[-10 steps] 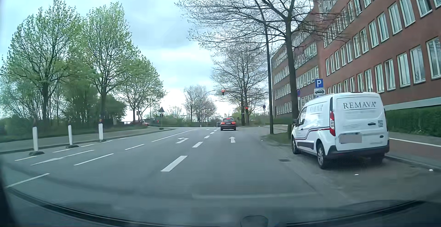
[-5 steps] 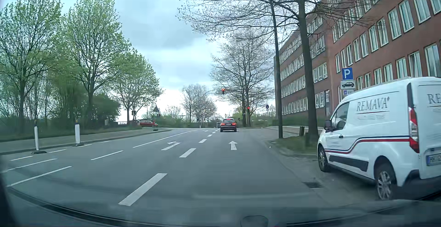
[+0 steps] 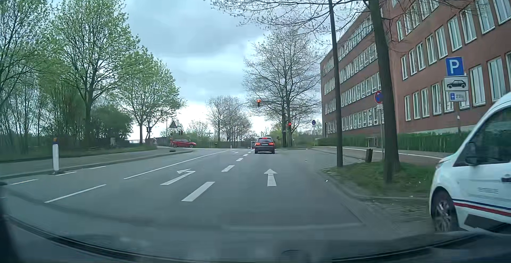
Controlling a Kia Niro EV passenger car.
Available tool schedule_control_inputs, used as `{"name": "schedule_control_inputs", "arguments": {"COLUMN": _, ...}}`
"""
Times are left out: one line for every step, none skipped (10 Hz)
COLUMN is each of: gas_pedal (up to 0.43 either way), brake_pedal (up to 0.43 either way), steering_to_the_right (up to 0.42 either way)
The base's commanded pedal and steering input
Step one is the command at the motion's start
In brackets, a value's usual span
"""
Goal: Follow the waypoints while adhering to traffic rules and regulations
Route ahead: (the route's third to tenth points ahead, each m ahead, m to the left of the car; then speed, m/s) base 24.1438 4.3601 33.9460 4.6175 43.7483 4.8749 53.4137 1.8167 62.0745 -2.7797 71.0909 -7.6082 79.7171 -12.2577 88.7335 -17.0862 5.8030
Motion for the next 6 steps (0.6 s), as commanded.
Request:
{"name": "schedule_control_inputs", "arguments": {"gas_pedal": 0.067, "brake_pedal": 0.0, "steering_to_the_right": -0.006}}
{"name": "schedule_control_inputs", "arguments": {"gas_pedal": 0.067, "brake_pedal": 0.0, "steering_to_the_right": -0.006}}
{"name": "schedule_control_inputs", "arguments": {"gas_pedal": 0.067, "brake_pedal": 0.006, "steering_to_the_right": -0.007}}
{"name": "schedule_control_inputs", "arguments": {"gas_pedal": 0.067, "brake_pedal": 0.0, "steering_to_the_right": -0.007}}
{"name": "schedule_control_inputs", "arguments": {"gas_pedal": 0.067, "brake_pedal": 0.0, "steering_to_the_right": -0.008}}
{"name": "schedule_control_inputs", "arguments": {"gas_pedal": 0.067, "brake_pedal": 0.0, "steering_to_the_right": -0.008}}
